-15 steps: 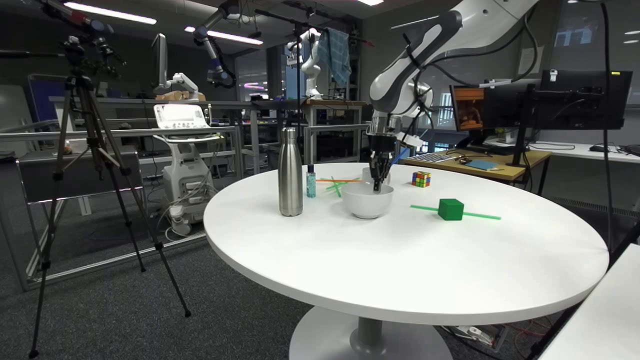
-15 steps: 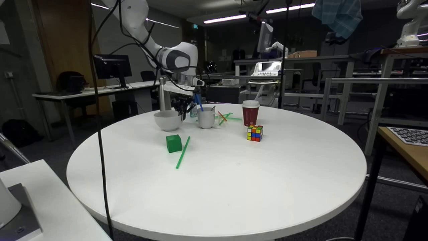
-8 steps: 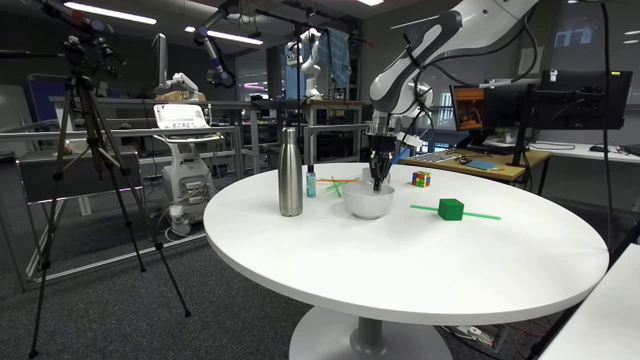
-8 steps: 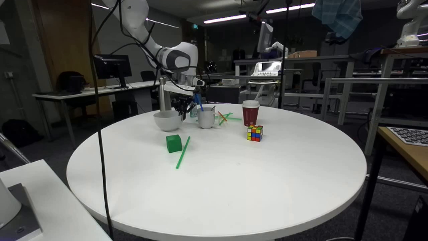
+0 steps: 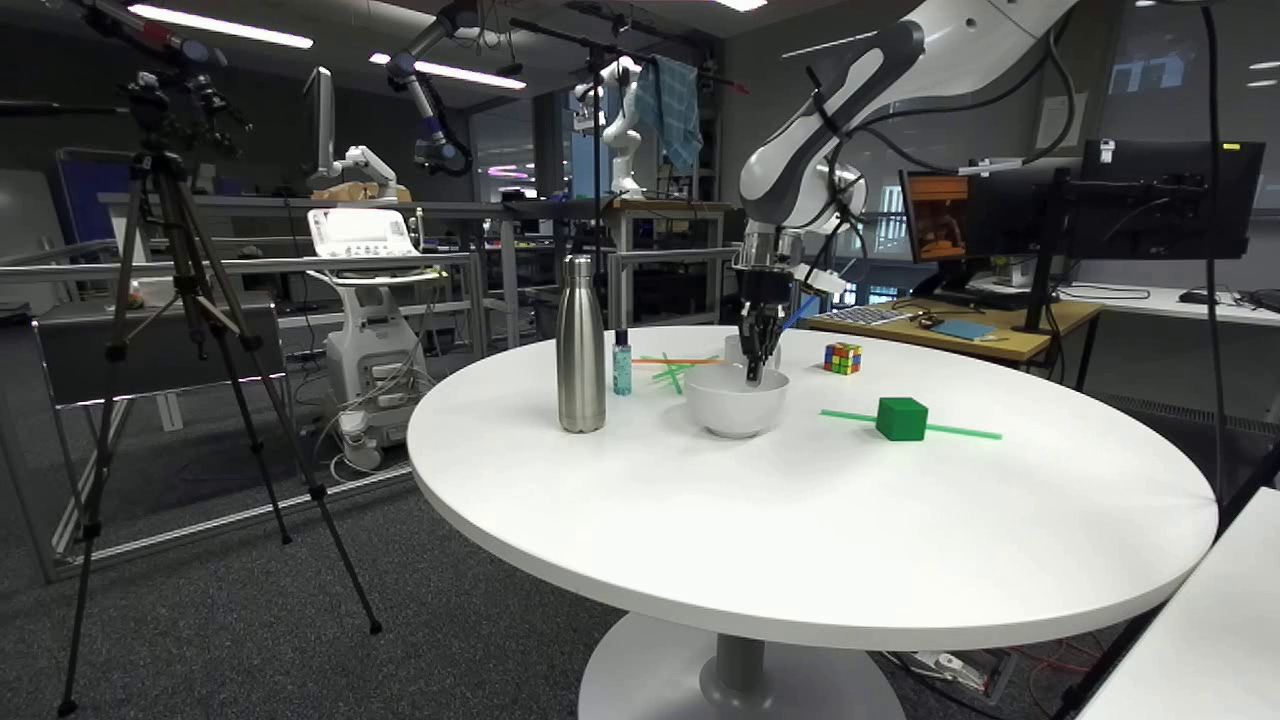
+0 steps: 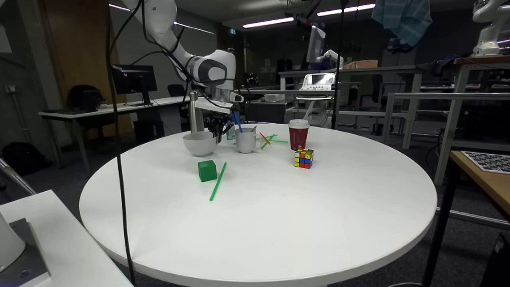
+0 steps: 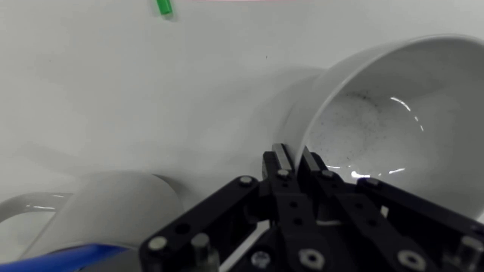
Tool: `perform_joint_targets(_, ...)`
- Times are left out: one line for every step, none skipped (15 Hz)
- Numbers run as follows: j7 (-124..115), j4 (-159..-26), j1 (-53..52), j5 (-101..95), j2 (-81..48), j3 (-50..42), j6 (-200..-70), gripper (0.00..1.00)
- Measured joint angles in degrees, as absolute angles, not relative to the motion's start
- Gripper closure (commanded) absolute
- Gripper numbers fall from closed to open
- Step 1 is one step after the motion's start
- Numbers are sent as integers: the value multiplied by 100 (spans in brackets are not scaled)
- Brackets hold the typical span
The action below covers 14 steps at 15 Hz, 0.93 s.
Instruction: Move the bowl to the right
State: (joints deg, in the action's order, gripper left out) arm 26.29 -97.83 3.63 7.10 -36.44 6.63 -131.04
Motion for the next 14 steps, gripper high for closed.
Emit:
perform_joint_targets(2630, -9783, 363, 710, -3633, 668, -13104, 98)
perform_joint_targets(2631, -9783, 363, 710, -3610, 676, -13104, 98)
perform_joint_targets(2631, -9784, 363, 710, -3569, 686, -13104, 98)
perform_joint_targets(2631, -9786, 364, 710, -3513, 699, -13104, 98)
perform_joint_targets(2631, -9788, 364, 710, -3456, 715, -13103, 98)
perform_joint_targets(2631, -9798, 364, 711, -3376, 731, -13102, 98)
perform_joint_targets(2631, -9811, 364, 711, -3298, 746, -13101, 98)
perform_joint_targets(2631, -9836, 364, 713, -3205, 760, -13100, 98)
perform_joint_targets(2631, -9866, 364, 714, -3112, 772, -13098, 98)
perform_joint_targets(2631, -9909, 364, 716, -3015, 783, -13097, 98)
perform_joint_targets(2631, -9968, 364, 717, -2897, 792, -13094, 98)
perform_joint_targets(2631, -10036, 364, 719, -2777, 797, -13092, 98)
perform_joint_targets(2630, -10115, 363, 722, -2654, 799, -13088, 98)
perform_joint_targets(2630, -10204, 364, 726, -2528, 799, -13082, 98)
